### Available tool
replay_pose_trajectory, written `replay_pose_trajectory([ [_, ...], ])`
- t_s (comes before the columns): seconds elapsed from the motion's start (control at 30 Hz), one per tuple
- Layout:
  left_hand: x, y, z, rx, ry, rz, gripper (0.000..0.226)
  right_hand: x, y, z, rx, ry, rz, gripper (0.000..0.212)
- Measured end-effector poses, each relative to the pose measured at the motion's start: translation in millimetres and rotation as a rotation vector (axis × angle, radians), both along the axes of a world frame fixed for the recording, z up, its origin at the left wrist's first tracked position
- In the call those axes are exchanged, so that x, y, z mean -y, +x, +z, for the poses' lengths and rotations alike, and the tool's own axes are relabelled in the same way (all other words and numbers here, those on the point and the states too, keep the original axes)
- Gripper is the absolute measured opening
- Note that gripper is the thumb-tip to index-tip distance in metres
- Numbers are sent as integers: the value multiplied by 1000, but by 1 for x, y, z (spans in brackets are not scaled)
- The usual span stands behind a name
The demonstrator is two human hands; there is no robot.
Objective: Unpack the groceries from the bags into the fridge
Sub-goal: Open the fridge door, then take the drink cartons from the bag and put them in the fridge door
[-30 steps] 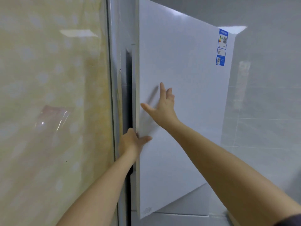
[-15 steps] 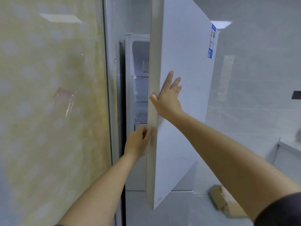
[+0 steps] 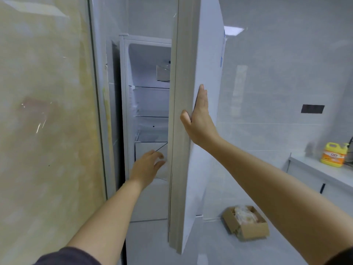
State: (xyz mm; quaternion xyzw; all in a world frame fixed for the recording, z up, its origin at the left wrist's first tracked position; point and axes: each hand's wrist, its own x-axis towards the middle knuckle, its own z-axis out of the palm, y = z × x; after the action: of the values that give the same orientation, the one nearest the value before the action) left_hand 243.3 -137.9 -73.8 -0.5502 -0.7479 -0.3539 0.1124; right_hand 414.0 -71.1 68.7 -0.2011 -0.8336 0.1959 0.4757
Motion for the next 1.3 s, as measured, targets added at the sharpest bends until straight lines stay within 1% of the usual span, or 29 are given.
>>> replay_pose_trajectory([
  [0.1, -11, 13, -1, -119, 125, -24, 10, -7, 25, -3, -18, -14, 36, 80],
  [0.17, -16, 25, -3, -170, 170, -55, 8, -15, 42, -9, -22, -35, 67, 82],
  [0.23, -19, 38, -6, -187, 209, -62, 8, -21, 59, -14, -68, -78, 79, 86],
  [0.33, -26, 56, -11, -234, 260, -91, 12, -24, 77, -18, -148, -69, -23, 97],
  [0.43, -36, 79, -12, -260, 274, -128, 16, -22, 89, -19, -239, -39, -163, 99],
  [0.57, -46, 101, -13, -286, 252, -182, 13, -30, 111, -19, -261, -60, -260, 86],
  [0.6, -48, 104, -11, -308, 220, -194, 16, -34, 116, -19, -269, -73, -266, 82],
  [0.63, -49, 106, -8, -322, 177, -215, 24, -36, 122, -18, -275, -82, -273, 80],
  [0.67, -50, 107, -5, -319, 132, -240, 34, -39, 128, -18, -275, -86, -288, 78],
  [0.77, -51, 99, 5, -223, 55, -313, 52, -50, 143, -18, -275, -103, -319, 73],
  [0.83, -55, 97, 8, -216, 30, -399, 71, -59, 154, -18, -264, -112, -353, 70],
  [0.87, -58, 100, 7, -214, 34, -436, 74, -63, 160, -18, -251, -116, -374, 70],
  [0.97, -73, 119, 1, -128, 75, -471, 55, -75, 177, -17, -197, -141, -476, 73],
  [1.03, -82, 137, -4, -56, 140, -488, 56, -84, 189, -16, -151, -160, -545, 72],
  [1.13, -93, 159, -10, -13, 186, -476, 54, -97, 208, -14, -91, -202, -597, 64],
  [1.2, -99, 167, -8, -20, 141, -491, 54, -107, 218, -13, -83, -236, -609, 63],
  [1.3, -116, 165, 3, -98, 24, -525, 58, -120, 231, -11, -74, -265, -637, 65],
])
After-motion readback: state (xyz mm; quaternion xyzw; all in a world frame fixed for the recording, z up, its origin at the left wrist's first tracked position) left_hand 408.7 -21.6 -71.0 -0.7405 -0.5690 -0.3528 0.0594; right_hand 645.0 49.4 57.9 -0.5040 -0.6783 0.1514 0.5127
